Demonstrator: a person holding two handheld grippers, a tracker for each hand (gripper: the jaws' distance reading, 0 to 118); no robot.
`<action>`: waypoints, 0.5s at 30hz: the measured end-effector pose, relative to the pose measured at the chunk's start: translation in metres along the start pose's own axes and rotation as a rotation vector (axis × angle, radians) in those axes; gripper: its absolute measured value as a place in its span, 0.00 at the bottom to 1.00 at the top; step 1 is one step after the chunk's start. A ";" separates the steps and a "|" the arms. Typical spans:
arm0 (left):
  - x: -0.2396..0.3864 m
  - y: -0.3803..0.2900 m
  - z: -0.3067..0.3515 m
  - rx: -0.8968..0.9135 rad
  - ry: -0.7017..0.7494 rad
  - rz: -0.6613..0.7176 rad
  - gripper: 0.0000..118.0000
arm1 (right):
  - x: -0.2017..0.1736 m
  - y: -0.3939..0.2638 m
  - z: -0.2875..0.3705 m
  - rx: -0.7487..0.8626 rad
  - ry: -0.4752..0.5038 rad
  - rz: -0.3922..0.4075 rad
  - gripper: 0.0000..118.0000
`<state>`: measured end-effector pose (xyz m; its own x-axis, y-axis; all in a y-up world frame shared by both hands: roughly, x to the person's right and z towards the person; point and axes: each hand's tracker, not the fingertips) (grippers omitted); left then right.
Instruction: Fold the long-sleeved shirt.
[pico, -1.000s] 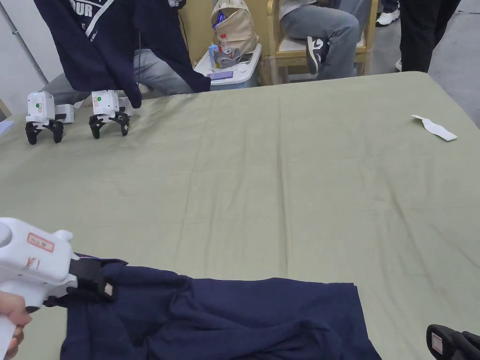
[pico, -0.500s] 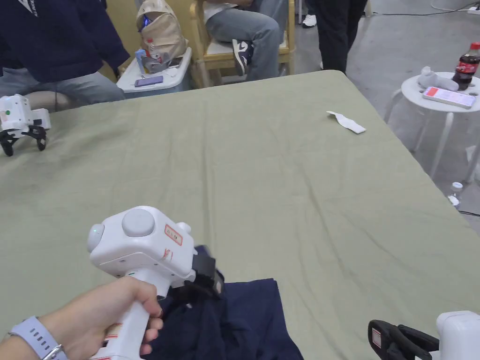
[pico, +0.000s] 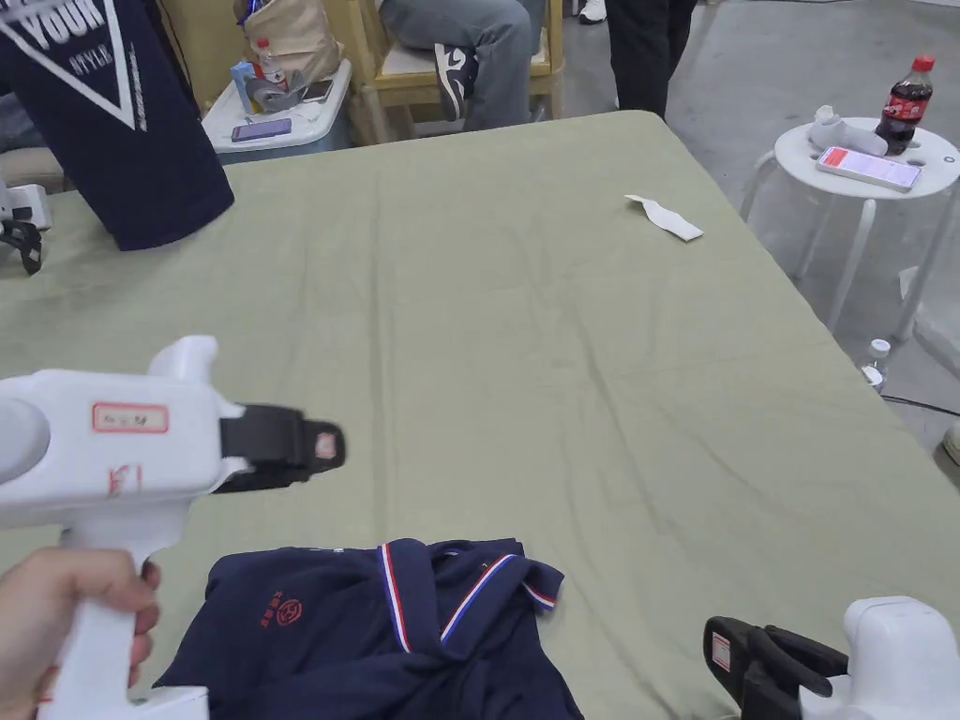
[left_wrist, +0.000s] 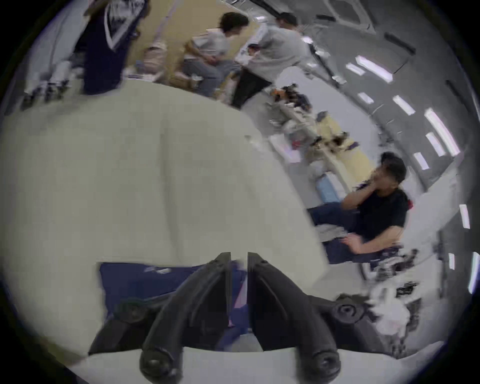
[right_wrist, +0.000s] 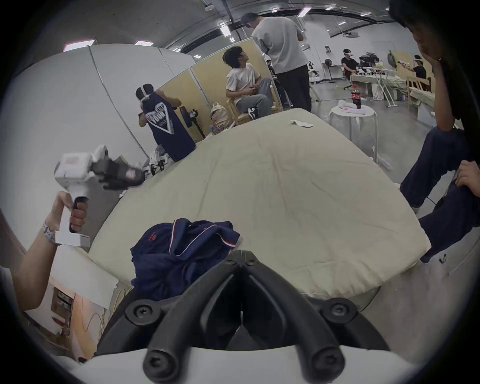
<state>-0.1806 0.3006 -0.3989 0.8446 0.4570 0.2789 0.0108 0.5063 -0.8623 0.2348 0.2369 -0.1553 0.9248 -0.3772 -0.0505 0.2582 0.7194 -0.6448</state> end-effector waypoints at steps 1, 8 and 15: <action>-0.020 -0.009 -0.006 -0.044 0.034 0.018 0.04 | -0.001 -0.001 -0.002 -0.007 0.000 0.003 0.00; -0.060 -0.086 -0.093 -0.311 -0.192 0.218 0.03 | 0.000 -0.005 -0.010 -0.038 0.011 -0.026 0.00; -0.003 -0.113 -0.172 -0.436 -0.155 0.159 0.00 | -0.004 -0.004 -0.017 -0.066 -0.004 -0.008 0.00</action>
<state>-0.0927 0.1157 -0.3749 0.7645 0.6243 0.1607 0.1397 0.0829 -0.9867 0.2254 0.2255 -0.1660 0.9239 -0.3802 -0.0425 0.2463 0.6763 -0.6943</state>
